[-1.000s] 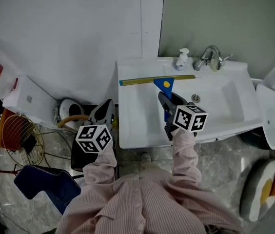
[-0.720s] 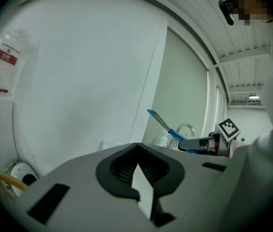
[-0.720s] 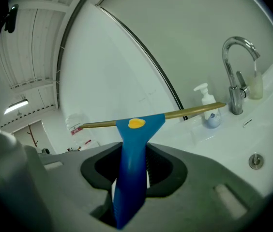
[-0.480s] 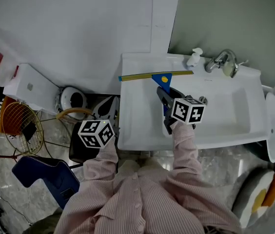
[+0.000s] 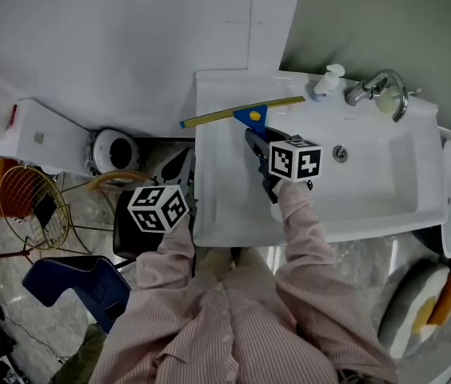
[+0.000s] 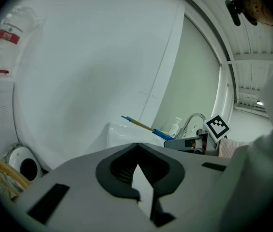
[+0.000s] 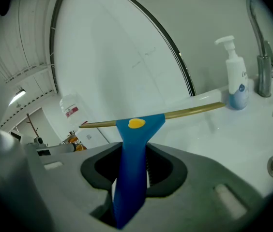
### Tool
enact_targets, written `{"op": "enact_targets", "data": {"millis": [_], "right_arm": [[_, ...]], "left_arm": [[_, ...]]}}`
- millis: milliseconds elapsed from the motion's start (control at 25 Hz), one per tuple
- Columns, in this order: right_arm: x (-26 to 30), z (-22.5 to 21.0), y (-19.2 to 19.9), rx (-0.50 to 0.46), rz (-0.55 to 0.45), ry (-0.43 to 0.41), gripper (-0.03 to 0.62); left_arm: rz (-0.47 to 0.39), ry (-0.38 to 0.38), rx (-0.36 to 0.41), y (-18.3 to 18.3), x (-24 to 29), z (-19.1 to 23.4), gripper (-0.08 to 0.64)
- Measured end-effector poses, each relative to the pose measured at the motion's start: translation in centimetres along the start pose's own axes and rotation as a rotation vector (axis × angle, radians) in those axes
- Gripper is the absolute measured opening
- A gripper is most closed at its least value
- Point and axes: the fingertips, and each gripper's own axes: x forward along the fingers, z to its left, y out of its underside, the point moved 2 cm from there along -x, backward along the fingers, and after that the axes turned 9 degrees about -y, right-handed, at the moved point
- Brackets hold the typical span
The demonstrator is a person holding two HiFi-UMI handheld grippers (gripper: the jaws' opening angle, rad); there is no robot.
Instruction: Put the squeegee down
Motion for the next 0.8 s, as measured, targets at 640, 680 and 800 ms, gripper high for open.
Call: {"op": "enact_targets", "data": {"millis": [640, 680, 800], "right_arm": [[5.0, -2.8, 3.7, -0.050, 0.185, 0.086, 0.124], [5.1, -2.9, 3.8, -0.052, 0.192, 0.093, 0.124], [5.3, -3.1, 4.2, -0.062, 0.213, 0.109, 0.124]], "left_arm": [[0.087, 0.036, -0.025, 2.9, 3.2, 1.1, 0.002], [0.089, 0.036, -0.026, 3.0, 3.3, 1.2, 0.002], [0.092, 0.037, -0.029, 3.1, 3.3, 1.4, 0.002]]}}
